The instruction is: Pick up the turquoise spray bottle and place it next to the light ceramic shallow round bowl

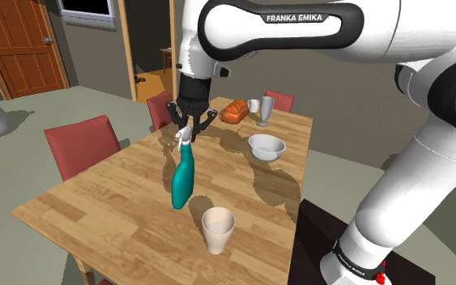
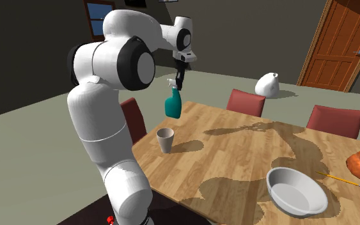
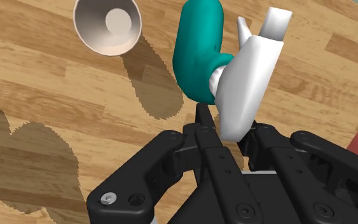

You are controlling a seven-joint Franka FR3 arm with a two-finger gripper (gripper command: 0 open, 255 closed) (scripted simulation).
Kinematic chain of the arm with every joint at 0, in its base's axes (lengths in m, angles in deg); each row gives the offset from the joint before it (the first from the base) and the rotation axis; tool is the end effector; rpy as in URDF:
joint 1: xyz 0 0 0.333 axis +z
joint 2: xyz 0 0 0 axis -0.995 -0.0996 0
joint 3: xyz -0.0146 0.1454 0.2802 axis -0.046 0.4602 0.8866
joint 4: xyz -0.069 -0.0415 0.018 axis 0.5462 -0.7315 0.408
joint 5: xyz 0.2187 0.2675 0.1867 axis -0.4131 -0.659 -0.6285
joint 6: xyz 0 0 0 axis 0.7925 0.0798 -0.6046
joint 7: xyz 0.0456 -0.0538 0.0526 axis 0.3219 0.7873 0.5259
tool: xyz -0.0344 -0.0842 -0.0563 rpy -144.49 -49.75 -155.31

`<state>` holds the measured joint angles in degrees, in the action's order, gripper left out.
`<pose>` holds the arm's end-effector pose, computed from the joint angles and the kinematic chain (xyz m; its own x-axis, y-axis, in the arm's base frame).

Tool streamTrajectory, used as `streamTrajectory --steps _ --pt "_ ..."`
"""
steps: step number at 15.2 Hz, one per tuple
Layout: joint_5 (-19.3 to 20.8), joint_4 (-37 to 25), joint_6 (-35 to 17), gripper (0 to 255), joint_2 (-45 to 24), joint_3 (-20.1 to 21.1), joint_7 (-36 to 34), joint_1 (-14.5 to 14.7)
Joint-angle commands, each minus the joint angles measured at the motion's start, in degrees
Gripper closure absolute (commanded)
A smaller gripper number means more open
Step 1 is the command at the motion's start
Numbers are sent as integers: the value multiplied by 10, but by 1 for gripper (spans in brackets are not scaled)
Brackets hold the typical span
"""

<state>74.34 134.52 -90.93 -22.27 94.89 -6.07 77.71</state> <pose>0.4776 0.2641 0.5868 0.6092 -0.7894 -0.0755 -0.7925 -0.6027 -0.0930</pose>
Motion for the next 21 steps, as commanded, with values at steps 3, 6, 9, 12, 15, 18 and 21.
streamTrajectory --steps 3,6,9,12,15,18,21 --pt "4 -37 32 255 -7 1 -6 0" --pt "8 -66 55 255 -12 1 -10 0" --pt "12 -97 79 255 -19 3 -15 1" --pt "17 -129 104 255 -28 4 -21 1" --pt "24 -164 129 255 -39 7 -27 3" --pt "31 -201 155 255 -52 10 -35 6" --pt "40 -242 182 255 -68 13 -43 10"
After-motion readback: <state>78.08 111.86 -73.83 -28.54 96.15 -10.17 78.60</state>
